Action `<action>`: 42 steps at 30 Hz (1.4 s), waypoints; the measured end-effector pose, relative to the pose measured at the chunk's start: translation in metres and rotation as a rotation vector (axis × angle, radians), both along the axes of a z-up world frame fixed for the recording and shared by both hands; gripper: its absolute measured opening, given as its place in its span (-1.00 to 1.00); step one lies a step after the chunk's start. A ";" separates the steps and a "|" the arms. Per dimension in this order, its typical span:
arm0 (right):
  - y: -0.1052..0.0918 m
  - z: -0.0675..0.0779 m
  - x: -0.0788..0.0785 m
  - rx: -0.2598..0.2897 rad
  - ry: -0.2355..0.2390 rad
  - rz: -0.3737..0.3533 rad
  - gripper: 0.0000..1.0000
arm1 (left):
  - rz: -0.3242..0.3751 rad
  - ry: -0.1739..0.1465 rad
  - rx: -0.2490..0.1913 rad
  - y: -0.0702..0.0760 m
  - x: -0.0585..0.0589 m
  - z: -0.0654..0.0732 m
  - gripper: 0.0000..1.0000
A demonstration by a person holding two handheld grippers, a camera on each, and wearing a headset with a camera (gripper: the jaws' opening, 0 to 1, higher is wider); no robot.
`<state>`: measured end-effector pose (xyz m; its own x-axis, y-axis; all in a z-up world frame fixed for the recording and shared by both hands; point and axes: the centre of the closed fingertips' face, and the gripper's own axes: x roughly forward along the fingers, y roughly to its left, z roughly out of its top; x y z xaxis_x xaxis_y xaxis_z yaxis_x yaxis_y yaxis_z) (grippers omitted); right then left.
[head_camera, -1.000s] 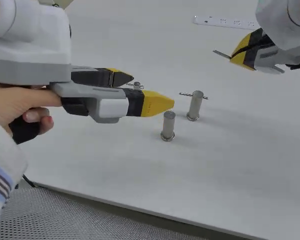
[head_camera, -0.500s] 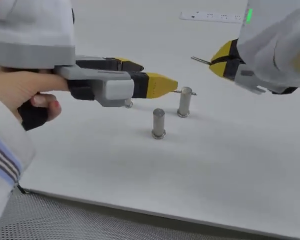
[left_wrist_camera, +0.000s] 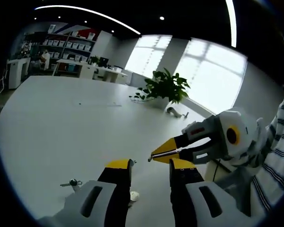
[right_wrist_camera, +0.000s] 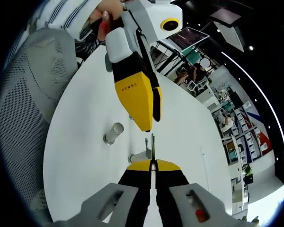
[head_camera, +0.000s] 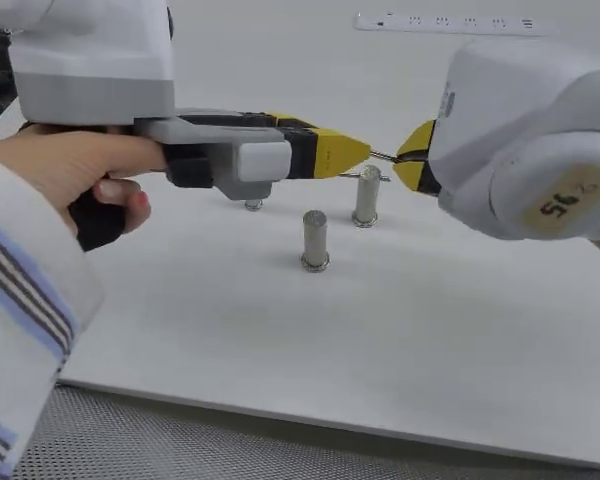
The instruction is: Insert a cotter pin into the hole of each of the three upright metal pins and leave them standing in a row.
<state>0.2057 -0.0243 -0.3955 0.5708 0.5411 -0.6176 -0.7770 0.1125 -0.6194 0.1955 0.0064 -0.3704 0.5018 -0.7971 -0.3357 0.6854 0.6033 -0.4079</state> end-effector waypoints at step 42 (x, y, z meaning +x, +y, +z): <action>0.023 0.008 -0.019 0.022 -0.042 0.083 -1.00 | -0.020 0.050 0.002 -0.007 -0.011 -0.012 -1.00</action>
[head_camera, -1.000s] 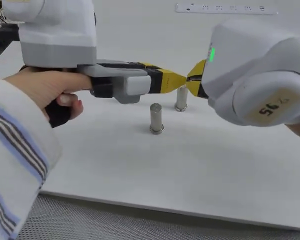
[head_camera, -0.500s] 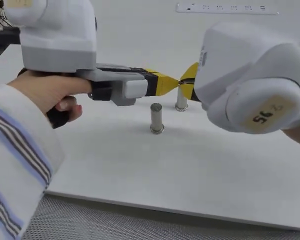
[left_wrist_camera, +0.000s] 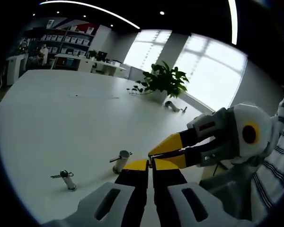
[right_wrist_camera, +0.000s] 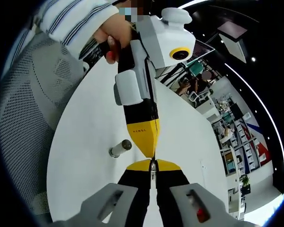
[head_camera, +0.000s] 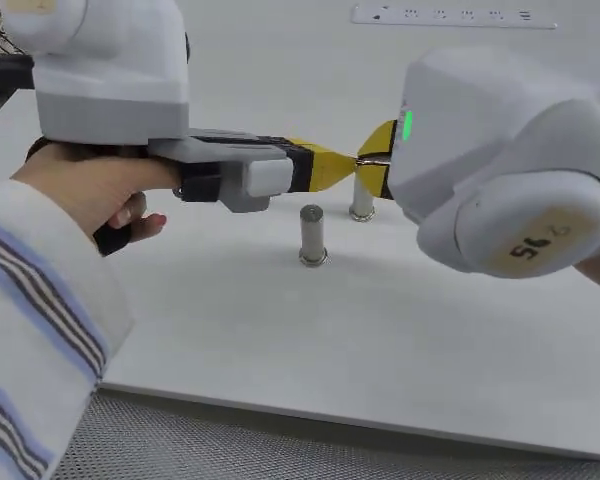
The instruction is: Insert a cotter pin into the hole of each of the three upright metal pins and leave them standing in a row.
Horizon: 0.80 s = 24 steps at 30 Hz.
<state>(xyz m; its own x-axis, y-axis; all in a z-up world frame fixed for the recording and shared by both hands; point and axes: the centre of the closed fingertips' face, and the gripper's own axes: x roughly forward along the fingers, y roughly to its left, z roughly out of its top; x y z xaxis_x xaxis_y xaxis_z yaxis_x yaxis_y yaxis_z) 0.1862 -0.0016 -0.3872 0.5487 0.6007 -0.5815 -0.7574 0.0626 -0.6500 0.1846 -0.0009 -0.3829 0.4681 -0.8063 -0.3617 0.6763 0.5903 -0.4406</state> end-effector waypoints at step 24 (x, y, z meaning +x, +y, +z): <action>-0.004 -0.004 -0.001 0.076 0.144 0.002 -0.72 | -0.037 -0.088 0.046 0.006 -0.006 0.004 -1.00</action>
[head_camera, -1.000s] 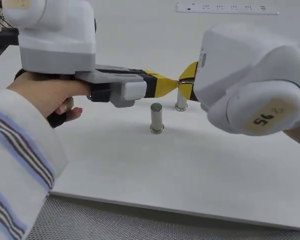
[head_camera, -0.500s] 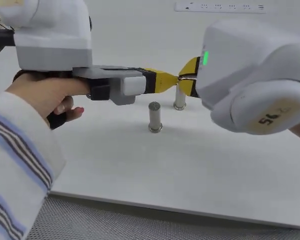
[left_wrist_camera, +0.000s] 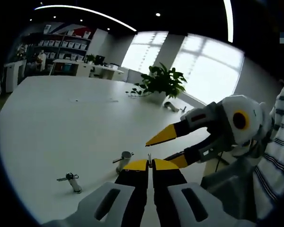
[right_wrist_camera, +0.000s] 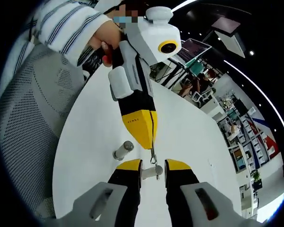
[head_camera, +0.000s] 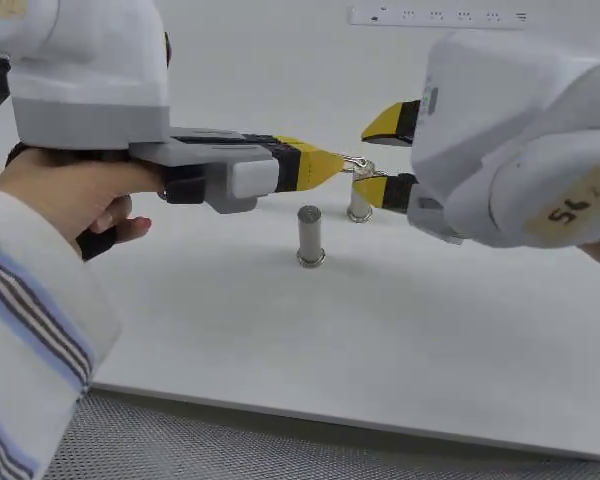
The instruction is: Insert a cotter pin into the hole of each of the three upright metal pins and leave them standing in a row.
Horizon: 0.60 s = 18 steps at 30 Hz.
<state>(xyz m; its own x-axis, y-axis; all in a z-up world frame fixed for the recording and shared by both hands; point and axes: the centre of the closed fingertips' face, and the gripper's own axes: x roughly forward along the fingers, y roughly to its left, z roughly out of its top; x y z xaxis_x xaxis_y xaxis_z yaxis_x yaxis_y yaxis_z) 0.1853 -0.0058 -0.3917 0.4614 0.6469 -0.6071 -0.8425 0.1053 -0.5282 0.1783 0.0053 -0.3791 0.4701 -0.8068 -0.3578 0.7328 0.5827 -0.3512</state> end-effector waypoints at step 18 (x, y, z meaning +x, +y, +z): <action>0.004 -0.009 -0.025 0.232 0.479 0.064 -0.75 | -0.193 -0.162 0.071 -0.008 -0.026 0.012 -1.00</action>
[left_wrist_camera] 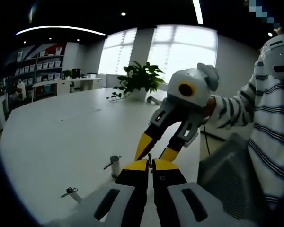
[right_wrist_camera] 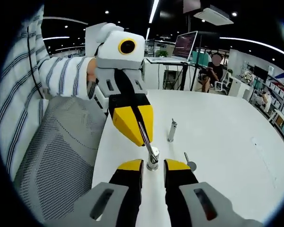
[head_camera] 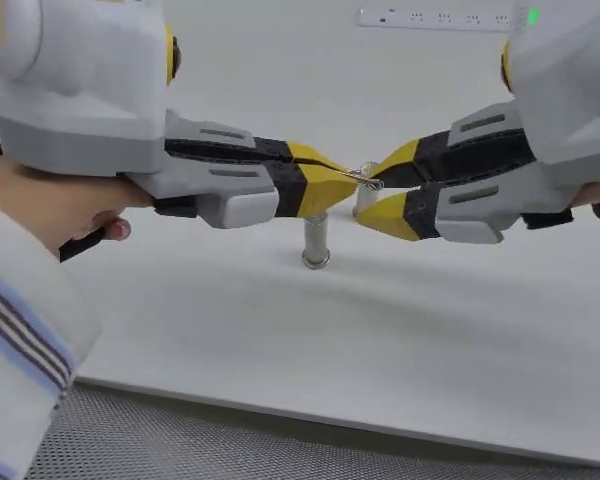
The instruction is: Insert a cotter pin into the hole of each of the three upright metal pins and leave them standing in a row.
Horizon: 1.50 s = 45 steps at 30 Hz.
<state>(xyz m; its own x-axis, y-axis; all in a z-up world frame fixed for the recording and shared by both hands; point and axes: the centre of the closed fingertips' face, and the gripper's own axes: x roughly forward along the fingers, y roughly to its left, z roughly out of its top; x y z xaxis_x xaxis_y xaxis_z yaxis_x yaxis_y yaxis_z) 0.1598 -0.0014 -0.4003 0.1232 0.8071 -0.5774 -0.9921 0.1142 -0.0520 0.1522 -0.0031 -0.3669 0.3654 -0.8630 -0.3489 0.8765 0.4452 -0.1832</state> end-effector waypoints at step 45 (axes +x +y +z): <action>-0.021 -0.035 -0.002 -0.123 0.033 -0.066 -1.00 | -0.005 -0.033 0.252 0.024 0.013 -0.049 -0.58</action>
<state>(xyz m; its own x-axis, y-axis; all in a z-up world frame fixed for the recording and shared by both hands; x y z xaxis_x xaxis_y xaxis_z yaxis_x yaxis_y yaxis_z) 0.1577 -0.0226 -0.4355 0.1531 0.7208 -0.6760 -0.9840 0.1742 -0.0370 0.1653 0.0214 -0.4155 0.3759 -0.7522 -0.5413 0.8826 0.4685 -0.0381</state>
